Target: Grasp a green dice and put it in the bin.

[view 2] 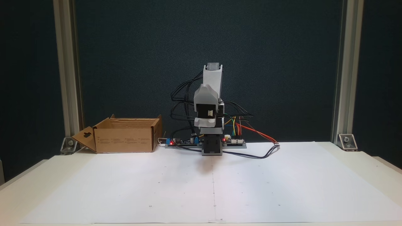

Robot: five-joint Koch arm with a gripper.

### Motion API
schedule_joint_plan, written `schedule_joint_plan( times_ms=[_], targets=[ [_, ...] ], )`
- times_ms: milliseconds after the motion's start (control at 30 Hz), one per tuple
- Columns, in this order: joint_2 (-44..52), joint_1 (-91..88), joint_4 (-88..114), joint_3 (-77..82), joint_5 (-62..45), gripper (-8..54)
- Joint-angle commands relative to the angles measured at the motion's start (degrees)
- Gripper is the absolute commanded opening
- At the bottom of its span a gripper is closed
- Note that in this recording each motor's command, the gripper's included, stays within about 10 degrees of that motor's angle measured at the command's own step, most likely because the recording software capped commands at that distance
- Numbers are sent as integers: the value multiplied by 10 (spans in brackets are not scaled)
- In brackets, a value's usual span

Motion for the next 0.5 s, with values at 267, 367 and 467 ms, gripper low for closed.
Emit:
schedule_joint_plan(
  times_ms=[267,367,467],
  targets=[
    [62,-3,-40,28,25,445],
    [61,-4,-40,28,25,445],
    [61,-7,-40,28,25,445]
  ],
)
